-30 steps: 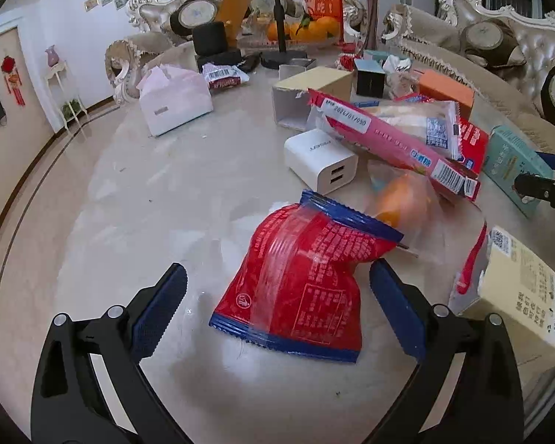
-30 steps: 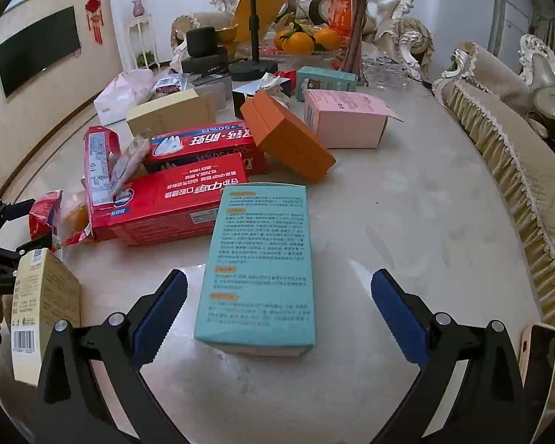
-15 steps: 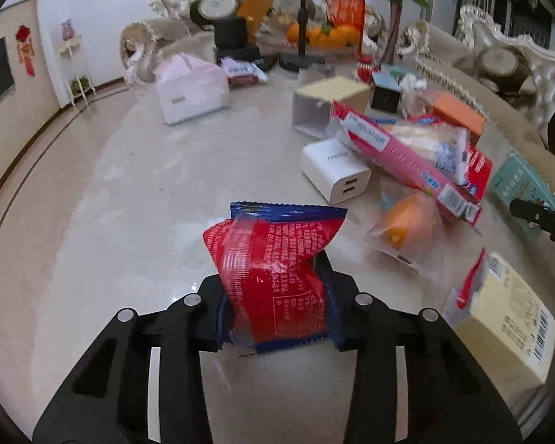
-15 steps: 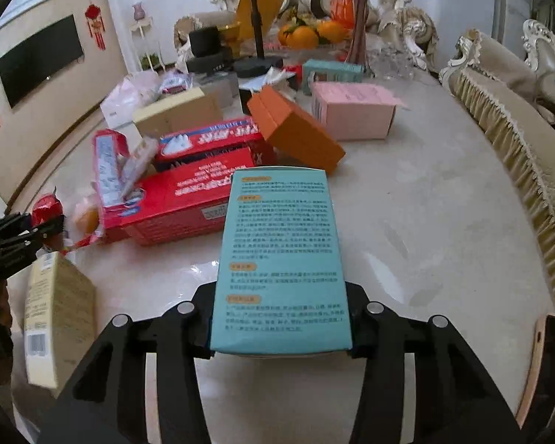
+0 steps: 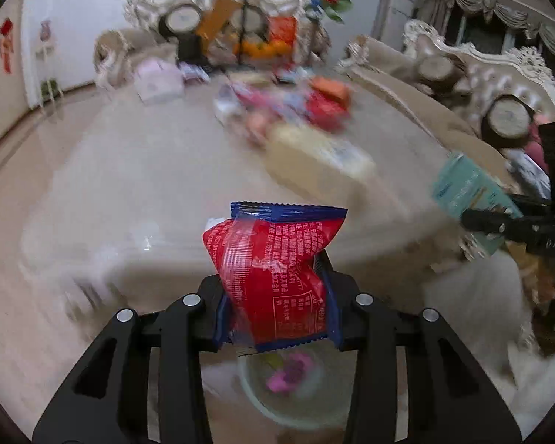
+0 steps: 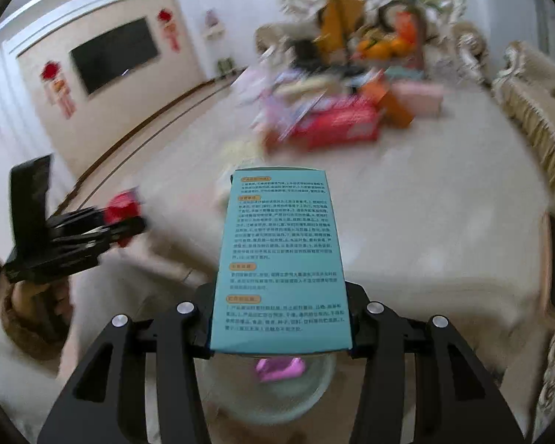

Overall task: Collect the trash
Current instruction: 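Lower both items over the wastebasket and open both tools, then grasp the cream barcode box with the left tool while the right tool grasps the orange box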

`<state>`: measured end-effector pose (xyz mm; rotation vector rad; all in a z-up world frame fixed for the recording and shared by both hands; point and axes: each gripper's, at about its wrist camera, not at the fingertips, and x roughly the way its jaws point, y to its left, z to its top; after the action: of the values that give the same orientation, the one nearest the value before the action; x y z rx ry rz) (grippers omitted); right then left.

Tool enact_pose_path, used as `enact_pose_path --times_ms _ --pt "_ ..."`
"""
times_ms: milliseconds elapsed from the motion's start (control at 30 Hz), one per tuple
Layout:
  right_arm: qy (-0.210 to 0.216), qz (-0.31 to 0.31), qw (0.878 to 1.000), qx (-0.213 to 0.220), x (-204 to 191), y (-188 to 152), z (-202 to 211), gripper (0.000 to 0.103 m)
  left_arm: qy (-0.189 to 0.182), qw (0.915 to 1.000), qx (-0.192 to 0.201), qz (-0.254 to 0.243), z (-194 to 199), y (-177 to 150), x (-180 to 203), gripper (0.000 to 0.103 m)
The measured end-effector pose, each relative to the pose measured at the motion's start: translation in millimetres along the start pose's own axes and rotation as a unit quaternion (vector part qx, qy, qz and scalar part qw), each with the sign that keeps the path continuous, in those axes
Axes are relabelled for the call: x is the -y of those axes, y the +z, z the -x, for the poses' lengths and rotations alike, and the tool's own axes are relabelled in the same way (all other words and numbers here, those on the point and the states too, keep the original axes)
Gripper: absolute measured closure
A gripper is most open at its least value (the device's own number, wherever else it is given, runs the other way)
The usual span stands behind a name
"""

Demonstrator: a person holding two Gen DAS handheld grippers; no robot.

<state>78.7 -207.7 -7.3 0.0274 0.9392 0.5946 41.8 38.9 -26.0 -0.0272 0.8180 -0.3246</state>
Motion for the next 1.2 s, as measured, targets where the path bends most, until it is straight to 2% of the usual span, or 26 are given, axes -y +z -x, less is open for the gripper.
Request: enact_pose_path --times_ms 133,267,300,367,400,467,500,533,667,800,933,1067,1133,1167,1200 --pt "0.005 -0.013 0.995 -0.099 -1.6 -39.9 -49.7 0.058 -0.024 0.996 -0.084 0.019 -37.3 -49.3 19.8 0.063" --pt "-0.01 -0.021 0.984 -0.177 4.8 -59.1 -109.0 0.058 -0.02 0.9865 -0.162 0.013 -86.5 -69.2 29.3 0.061" --pt "-0.015 -0.016 0.982 -0.186 4.3 -61.3 -118.3 0.058 -0.017 0.9852 -0.17 0.011 -93.4 -70.6 29.6 0.059" --pt "-0.033 -0.003 0.978 -0.207 3.1 -67.1 -139.2 0.057 -0.01 0.9814 -0.192 0.011 -109.1 -74.3 28.2 0.044" --pt "-0.038 -0.001 0.977 -0.209 2.9 -68.3 -145.2 0.056 -0.011 0.9789 -0.204 0.011 -115.3 -77.5 26.9 0.04" --pt "-0.051 0.008 0.976 -0.21 2.7 -70.7 -154.5 0.047 -0.002 0.9753 -0.22 0.014 -126.7 -82.8 24.8 0.023" --pt "-0.057 0.016 0.976 -0.208 0.8 -77.1 -156.3 0.027 0.0 0.9741 -0.226 0.014 -128.4 -87.3 23.5 0.02" --pt "-0.06 0.024 0.976 -0.206 0.5 -78.3 -157.0 0.021 0.007 0.9724 -0.233 0.016 -132.6 -91.6 21.4 0.016" --pt "-0.068 0.014 0.977 -0.204 3.4 -79.9 -152.7 0.021 0.031 0.979 -0.2 0.021 -121.5 -93.9 12.9 0.009" --pt "-0.068 0.009 0.98 -0.186 5.5 -76.0 -130.7 0.021 0.064 0.9847 -0.157 0.039 -96.0 -81.2 8.9 0.009" --pt "-0.061 0.02 0.988 -0.142 0.2 -52.2 -96.3 0.021 0.048 0.9916 -0.095 0.074 -47.6 -47.9 19.1 0.009" --pt "-0.082 0.017 0.996 -0.031 3.9 -9.6 -36.0 0.021 0.031 0.996 -0.012 0.083 -9.8 1.3 35.6 0.009" --pt "-0.102 0.007 0.995 0.017 12.6 7.3 -14.4 0.021 0.031 0.9956 0.029 0.083 -3.0 27.0 46.1 0.009" --pt "-0.122 -0.001 0.991 0.052 21.0 23.1 -2.7 0.021 0.038 0.9952 0.039 0.081 -4.8 36.5 50.6 0.009" --pt "-0.135 -0.004 0.989 0.066 25.2 33.1 -1.6 0.021 0.047 0.9946 0.046 0.081 -8.7 45.7 54.2 0.009"
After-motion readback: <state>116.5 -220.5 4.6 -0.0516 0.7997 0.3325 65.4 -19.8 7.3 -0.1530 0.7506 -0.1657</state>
